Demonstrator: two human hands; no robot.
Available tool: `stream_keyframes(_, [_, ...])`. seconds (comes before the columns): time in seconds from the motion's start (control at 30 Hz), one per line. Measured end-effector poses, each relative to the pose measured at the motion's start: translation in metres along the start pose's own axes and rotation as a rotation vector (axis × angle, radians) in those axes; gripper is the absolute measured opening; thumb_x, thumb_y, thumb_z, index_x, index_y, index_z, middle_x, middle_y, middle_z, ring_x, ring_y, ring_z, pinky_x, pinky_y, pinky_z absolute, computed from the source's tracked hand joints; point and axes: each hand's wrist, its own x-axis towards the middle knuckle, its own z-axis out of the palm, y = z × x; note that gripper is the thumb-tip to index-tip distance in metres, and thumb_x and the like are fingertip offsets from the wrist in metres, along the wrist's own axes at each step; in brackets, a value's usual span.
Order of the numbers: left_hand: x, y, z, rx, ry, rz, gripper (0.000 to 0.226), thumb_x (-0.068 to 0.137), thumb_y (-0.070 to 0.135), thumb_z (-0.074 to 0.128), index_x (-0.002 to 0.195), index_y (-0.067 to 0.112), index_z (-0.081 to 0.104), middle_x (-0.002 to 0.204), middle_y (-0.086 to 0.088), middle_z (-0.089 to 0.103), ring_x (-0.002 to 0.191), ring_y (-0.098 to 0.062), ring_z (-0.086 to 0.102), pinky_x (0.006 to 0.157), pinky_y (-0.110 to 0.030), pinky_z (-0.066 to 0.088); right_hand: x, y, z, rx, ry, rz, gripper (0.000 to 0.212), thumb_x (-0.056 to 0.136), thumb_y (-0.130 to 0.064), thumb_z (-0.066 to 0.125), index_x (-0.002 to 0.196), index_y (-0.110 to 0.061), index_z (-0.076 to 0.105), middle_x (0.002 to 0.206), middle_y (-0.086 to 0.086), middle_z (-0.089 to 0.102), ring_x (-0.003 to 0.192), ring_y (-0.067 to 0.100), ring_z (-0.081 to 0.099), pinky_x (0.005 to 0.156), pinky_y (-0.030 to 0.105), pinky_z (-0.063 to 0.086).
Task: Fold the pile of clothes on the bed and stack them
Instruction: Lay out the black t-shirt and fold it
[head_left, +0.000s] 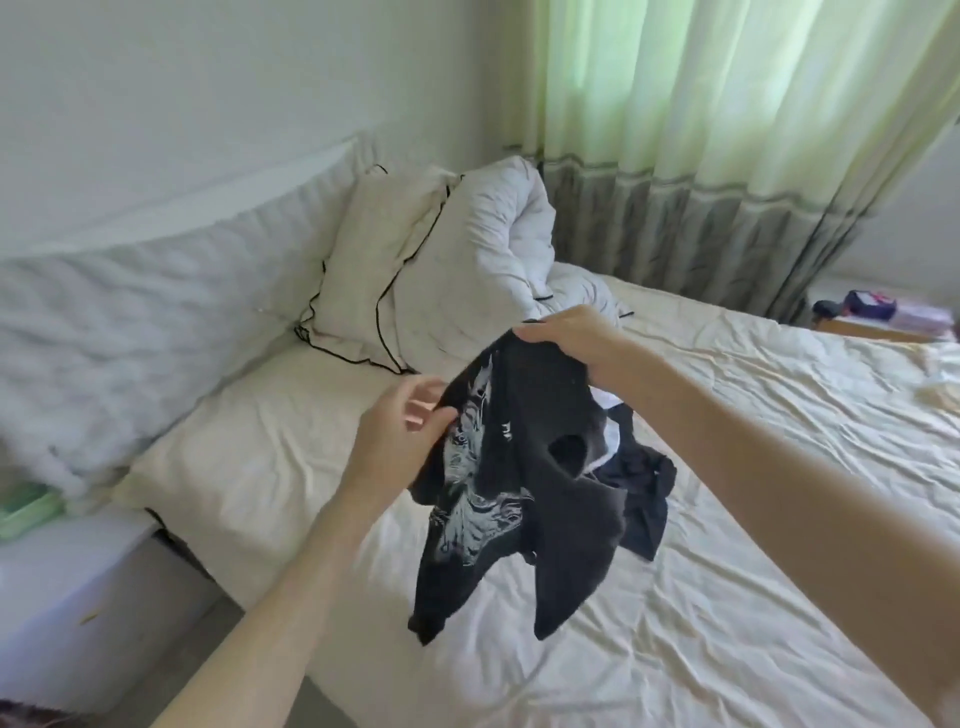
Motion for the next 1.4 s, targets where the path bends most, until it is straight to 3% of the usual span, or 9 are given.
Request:
stream_keyframes(0.17, [-0.015, 0.026, 0.018, 0.011, -0.118, 0.313, 0.081, 0.076, 0.024, 0.077, 0.135, 0.050, 0.028, 0.137, 0.009, 0.029, 0.121, -0.002, 0.040, 0.095, -0.015, 0.043, 0.001, -0.048, 0.035, 0.036, -0.032, 0.038, 0.062, 0.072, -0.026, 0.081, 0.118, 0.003, 0.052, 0.115, 0.017, 0.061, 0.103, 0.031, 0.062, 0.091, 0.043, 0.053])
stream_keyframes(0.33, [0.018, 0.061, -0.011, 0.400, 0.096, 0.672, 0.033, 0.085, 0.030, 0.059, 0.115, 0.018, 0.066, 0.117, -0.004, 0.047, 0.092, -0.023, 0.055, 0.065, -0.038, 0.055, -0.001, -0.066, 0.023, 0.146, -0.116, 0.035, 0.036, 0.081, -0.015, 0.074, 0.108, 0.006, 0.061, 0.104, 0.019, 0.067, 0.095, 0.029, 0.066, 0.085, 0.040, 0.055])
stream_keyframes(0.53, [0.050, 0.097, -0.011, 0.632, -0.110, 1.210, 0.009, 0.077, 0.010, 0.073, 0.083, 0.015, 0.076, 0.092, -0.005, 0.070, 0.083, -0.024, 0.066, 0.066, -0.032, 0.055, 0.005, -0.056, 0.012, 0.136, -0.173, 0.106, 0.032, 0.080, -0.018, 0.074, 0.100, 0.003, 0.063, 0.093, 0.013, 0.067, 0.091, 0.027, 0.066, 0.082, 0.040, 0.055])
stream_keyframes(0.6, [0.055, 0.100, -0.006, 0.575, -0.225, 1.133, 0.005, 0.079, 0.009, 0.070, 0.079, 0.011, 0.075, 0.088, -0.004, 0.071, 0.084, -0.023, 0.066, 0.072, -0.030, 0.054, 0.007, -0.051, 0.010, 0.193, -0.189, 0.135, 0.035, 0.082, -0.018, 0.073, 0.105, 0.004, 0.058, 0.099, 0.015, 0.067, 0.090, 0.026, 0.066, 0.079, 0.039, 0.055])
stream_keyframes(0.73, [0.071, 0.110, -0.001, 0.211, -0.176, 0.533, 0.008, 0.085, 0.011, 0.066, 0.087, 0.008, 0.073, 0.086, -0.002, 0.071, 0.078, -0.010, 0.063, 0.074, -0.006, 0.042, 0.004, -0.031, -0.003, 0.453, -0.157, 0.056, 0.026, 0.095, -0.020, 0.055, 0.114, -0.002, 0.051, 0.094, 0.012, 0.064, 0.076, 0.020, 0.064, 0.063, 0.029, 0.053])
stream_keyframes(0.93, [0.095, 0.112, 0.007, -0.150, -0.159, 0.012, 0.007, 0.086, 0.003, 0.064, 0.080, 0.003, 0.067, 0.078, -0.011, 0.068, 0.066, -0.025, 0.070, 0.063, -0.026, 0.059, -0.040, 0.044, -0.007, 0.012, 0.110, -0.339, 0.024, 0.084, -0.050, 0.059, 0.092, -0.028, 0.064, 0.088, -0.013, 0.068, 0.084, 0.007, 0.065, 0.070, 0.017, 0.048])
stream_keyframes(1.13, [0.096, 0.135, 0.011, -0.379, -0.187, 0.006, 0.014, 0.087, -0.002, 0.060, 0.075, 0.005, 0.059, 0.071, -0.009, 0.062, 0.052, -0.009, 0.065, 0.056, -0.023, 0.057, -0.041, 0.051, -0.006, -0.195, -0.066, -0.291, 0.021, 0.090, -0.024, 0.062, 0.099, -0.006, 0.065, 0.088, 0.000, 0.065, 0.084, 0.015, 0.062, 0.075, 0.029, 0.049])
stream_keyframes(1.23, [0.106, 0.134, -0.013, -0.283, -0.022, 0.052, 0.008, 0.087, 0.004, 0.060, 0.081, 0.008, 0.061, 0.078, -0.005, 0.064, 0.071, -0.016, 0.066, 0.071, -0.030, 0.058, -0.048, 0.060, -0.012, -0.286, -0.267, -0.135, 0.013, 0.090, -0.019, 0.063, 0.082, -0.009, 0.060, 0.077, 0.004, 0.055, 0.075, 0.017, 0.053, 0.071, 0.028, 0.041])
stream_keyframes(1.4, [0.116, 0.120, -0.054, -0.036, 0.055, 0.171, 0.003, 0.092, 0.013, 0.050, 0.092, 0.011, 0.051, 0.099, 0.005, 0.068, 0.094, -0.013, 0.060, 0.083, -0.024, 0.046, -0.050, 0.062, -0.022, -0.345, -0.221, -0.158, 0.017, 0.097, -0.017, 0.048, 0.083, -0.008, 0.050, 0.087, 0.007, 0.049, 0.084, 0.015, 0.051, 0.084, 0.029, 0.051])
